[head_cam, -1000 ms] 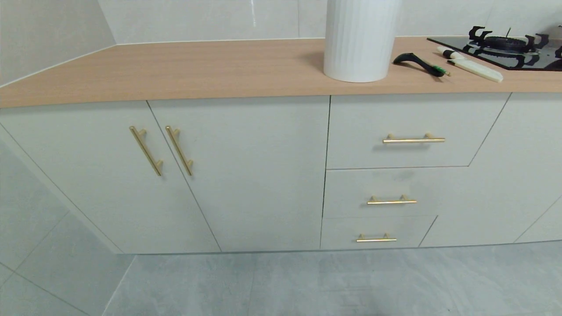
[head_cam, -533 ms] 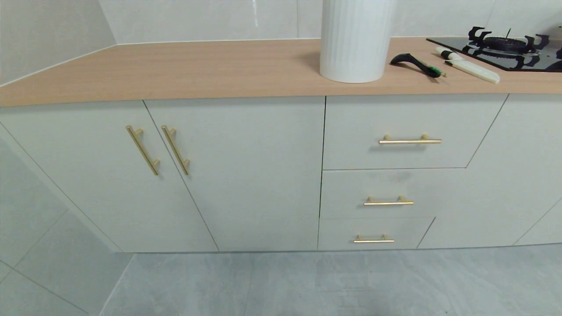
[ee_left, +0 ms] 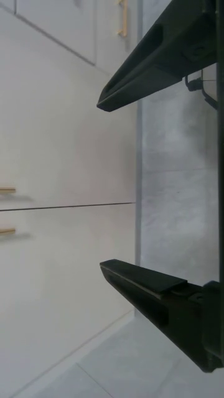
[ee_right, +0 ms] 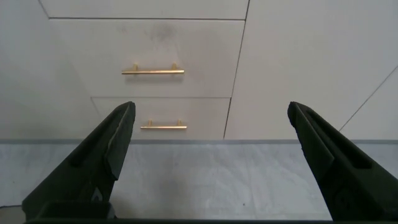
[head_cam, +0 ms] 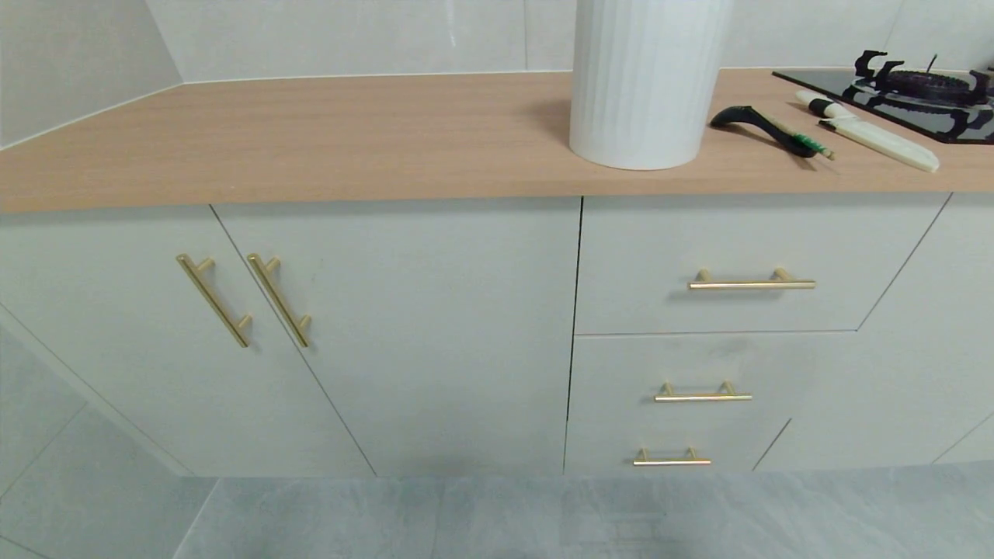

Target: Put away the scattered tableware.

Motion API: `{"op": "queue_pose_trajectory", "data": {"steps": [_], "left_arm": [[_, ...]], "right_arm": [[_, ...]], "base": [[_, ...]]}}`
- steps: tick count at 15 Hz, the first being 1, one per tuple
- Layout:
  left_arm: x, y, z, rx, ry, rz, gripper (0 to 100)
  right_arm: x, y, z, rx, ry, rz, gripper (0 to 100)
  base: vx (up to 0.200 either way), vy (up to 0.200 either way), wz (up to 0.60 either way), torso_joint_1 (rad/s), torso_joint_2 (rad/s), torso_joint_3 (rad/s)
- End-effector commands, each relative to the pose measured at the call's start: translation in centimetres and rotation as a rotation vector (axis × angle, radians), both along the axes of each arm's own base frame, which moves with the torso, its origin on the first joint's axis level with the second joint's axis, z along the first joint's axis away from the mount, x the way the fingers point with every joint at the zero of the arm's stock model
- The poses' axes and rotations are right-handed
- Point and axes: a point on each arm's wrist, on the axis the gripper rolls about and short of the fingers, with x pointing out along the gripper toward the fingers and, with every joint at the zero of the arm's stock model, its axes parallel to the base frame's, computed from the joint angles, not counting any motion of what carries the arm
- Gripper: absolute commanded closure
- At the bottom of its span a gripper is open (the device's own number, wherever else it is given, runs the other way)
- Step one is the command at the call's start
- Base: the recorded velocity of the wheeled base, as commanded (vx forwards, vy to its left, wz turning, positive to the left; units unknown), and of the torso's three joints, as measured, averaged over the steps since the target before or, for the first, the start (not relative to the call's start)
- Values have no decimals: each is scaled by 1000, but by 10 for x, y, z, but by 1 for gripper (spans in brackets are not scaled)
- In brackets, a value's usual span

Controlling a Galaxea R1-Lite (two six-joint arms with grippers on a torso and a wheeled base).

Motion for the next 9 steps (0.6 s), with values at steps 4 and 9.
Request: {"op": "queue_pose_trajectory", "data": {"steps": [4, 9], "left_arm": [[0, 0, 0, -1, 1, 1, 0], [0, 0, 0, -1, 1, 1, 0]], "right_arm": [[0, 0, 1, -6, -8, 1, 0], [12, 3, 52, 1, 108, 136, 0]], "base": [[0, 0, 0, 0, 0, 0], [0, 0, 0, 0, 0, 0]]}}
